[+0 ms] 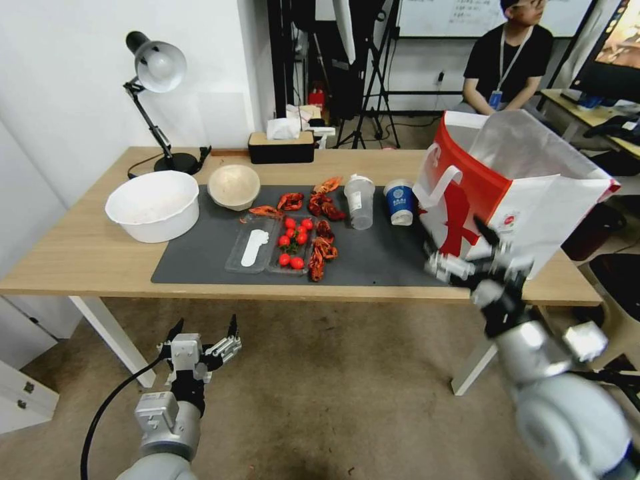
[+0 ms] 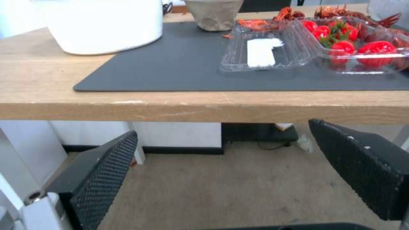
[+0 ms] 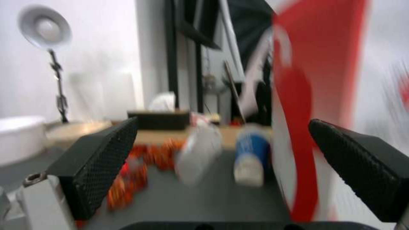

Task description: Pick up the trash from the table and place it into the takeout bag.

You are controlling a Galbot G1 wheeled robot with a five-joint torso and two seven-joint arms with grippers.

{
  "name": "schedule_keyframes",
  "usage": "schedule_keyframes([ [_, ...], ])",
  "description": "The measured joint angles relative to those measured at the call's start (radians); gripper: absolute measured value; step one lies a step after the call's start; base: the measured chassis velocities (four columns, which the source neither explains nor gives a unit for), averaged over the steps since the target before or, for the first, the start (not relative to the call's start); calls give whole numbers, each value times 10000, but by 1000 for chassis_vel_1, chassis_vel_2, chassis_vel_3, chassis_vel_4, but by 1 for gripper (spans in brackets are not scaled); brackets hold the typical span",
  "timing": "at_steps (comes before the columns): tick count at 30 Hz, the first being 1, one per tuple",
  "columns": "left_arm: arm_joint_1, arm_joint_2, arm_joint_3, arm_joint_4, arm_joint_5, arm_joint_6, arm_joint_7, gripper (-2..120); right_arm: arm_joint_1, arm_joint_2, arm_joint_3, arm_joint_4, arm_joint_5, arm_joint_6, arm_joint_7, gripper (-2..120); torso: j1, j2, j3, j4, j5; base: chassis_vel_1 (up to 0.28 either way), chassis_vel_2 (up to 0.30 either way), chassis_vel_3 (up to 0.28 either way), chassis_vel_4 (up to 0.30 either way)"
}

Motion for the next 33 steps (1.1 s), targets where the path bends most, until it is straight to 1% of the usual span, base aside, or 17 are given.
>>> schedule_keyframes([
  [1,0,0,0,0,0,0,0,100,0,0,0,0,0,0,0,100,0,0,0,0,0,0,0,0,0],
  [2,-13,8,1,24,-19,-30,0,100,-343,290,-108,-331,-169,517,16,100,0,0,0,0,-2,0,0,0,0],
  [4,-46,27,-3,72,-35,-91,0,100,-634,598,-211,-775,-344,1099,53,100,-1,0,0,2,-1,0,0,0,0],
  [5,-46,27,-3,72,-35,-91,0,100,-634,598,-211,-775,-344,1099,53,100,-1,0,0,2,-1,0,0,0,0],
  [8,-108,43,4,108,-47,-121,0,100,-860,918,-341,-1385,-434,1929,130,100,0,0,1,2,-1,0,0,0,0],
  [9,-108,43,4,108,-47,-121,0,100,-860,918,-341,-1385,-434,1929,130,100,0,0,1,2,-1,0,0,0,0],
  [10,-114,49,6,106,-48,-133,0,100,-915,1043,-382,-1567,-481,2199,155,100,0,0,0,2,0,0,0,0,0],
  [13,-93,75,0,74,-52,-137,-4,100,-979,1226,-495,-1839,-498,2441,166,100,-1,0,0,2,0,0,0,0,0],
  [25,-8,4,-13,61,-38,-200,-5,100,-844,1318,-813,-2125,-514,2421,163,100,0,-2,1,2,0,0,0,0,0],
  [31,44,-10,-57,-12,-19,-266,-7,100,-551,1247,-1074,-2035,-565,2080,180,100,-1,-1,1,1,2,0,0,0,0],
  [33,46,0,-69,-35,-26,-272,-8,100,-182,1184,-1307,-1864,-727,1669,298,100,0,-1,0,2,1,0,0,0,0],
])
